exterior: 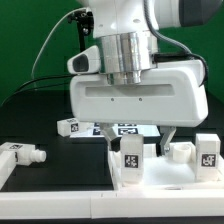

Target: Assemble square table

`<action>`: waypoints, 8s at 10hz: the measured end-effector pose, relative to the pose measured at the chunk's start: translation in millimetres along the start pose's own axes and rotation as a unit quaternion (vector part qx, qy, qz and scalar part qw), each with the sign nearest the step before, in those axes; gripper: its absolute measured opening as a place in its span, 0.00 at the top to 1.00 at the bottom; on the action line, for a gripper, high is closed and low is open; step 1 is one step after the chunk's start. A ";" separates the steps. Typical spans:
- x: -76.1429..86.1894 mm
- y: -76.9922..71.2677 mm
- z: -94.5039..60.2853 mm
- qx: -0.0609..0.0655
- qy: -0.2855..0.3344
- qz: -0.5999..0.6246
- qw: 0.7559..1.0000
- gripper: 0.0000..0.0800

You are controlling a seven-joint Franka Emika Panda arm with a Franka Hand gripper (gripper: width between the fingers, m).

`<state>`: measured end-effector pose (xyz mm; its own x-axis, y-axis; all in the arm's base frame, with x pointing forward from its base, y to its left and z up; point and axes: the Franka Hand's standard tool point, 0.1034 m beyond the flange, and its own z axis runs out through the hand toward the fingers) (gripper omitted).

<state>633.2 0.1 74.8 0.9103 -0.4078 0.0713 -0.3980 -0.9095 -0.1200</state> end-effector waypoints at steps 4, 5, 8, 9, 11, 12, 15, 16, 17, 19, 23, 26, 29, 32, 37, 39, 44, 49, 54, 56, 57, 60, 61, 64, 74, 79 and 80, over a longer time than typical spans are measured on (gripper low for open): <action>1.6 -1.1 -0.9 -0.001 0.002 -0.023 1.000 0.34; 1.6 -1.2 -0.8 -0.001 0.002 -0.004 1.000 0.57; 4.0 4.1 -1.7 0.000 0.003 0.191 0.981 0.64; 1.6 3.2 -0.8 -0.001 -0.002 0.279 0.960 0.64; -1.5 -0.9 1.9 0.011 -0.012 0.446 0.895 0.64; -0.9 -0.9 2.4 0.022 -0.015 0.490 0.871 0.64; -0.8 -0.7 2.7 0.027 -0.015 0.512 0.858 0.64; -1.0 -0.8 2.9 0.026 -0.014 0.490 0.871 0.54; -0.1 -1.1 2.3 0.027 -0.011 0.395 0.918 0.32; -1.4 -2.4 1.5 0.029 -0.015 0.253 0.967 0.23; 1.5 0.8 0.6 0.026 -0.006 0.083 0.996 0.19; 6.1 0.0 -2.5 0.007 0.003 -0.050 0.999 0.19; 6.1 0.0 -2.4 0.007 0.002 0.009 1.000 0.59; 7.8 4.3 -3.1 0.005 0.003 0.177 0.984 0.64; 2.8 5.5 -0.7 0.028 -0.019 0.552 0.833 0.64; 2.4 4.9 -1.0 0.029 -0.025 0.615 0.787 0.64; 5.1 1.2 -4.8 0.026 -0.019 0.429 0.903 0.22; -0.6 -5.4 -2.2 0.019 -0.004 0.207 0.978 0.19; 11.4 3.0 2.0 -0.009 0.025 -0.022 0.999 0.31; 11.4 3.7 2.4 -0.007 0.026 0.051 0.998 0.64; 11.5 4.5 2.4 -0.007 0.026 0.081 0.996 0.64; 10.0 11.3 1.9 0.000 0.021 0.329 0.944 0.64; 7.8 12.0 1.8 0.003 0.012 0.406 0.914 0.64; 2.4 10.0 2.3 0.024 -0.008 0.587 0.809 0.64; 4.2 4.3 0.0 0.021 -0.011 0.257 0.966 0.19; 0.3 -8.2 2.2 -0.015 0.002 -0.062 0.998 0.19; 0.4 -7.7 2.3 -0.015 0.002 -0.064 0.998 0.37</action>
Offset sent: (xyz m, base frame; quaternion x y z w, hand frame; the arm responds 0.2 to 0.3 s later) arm 0.0000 0.0000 0.0000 0.0000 0.0000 0.0000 1.0000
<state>637.0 7.2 73.4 0.9533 -0.2891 0.0876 -0.2827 -0.9559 -0.0793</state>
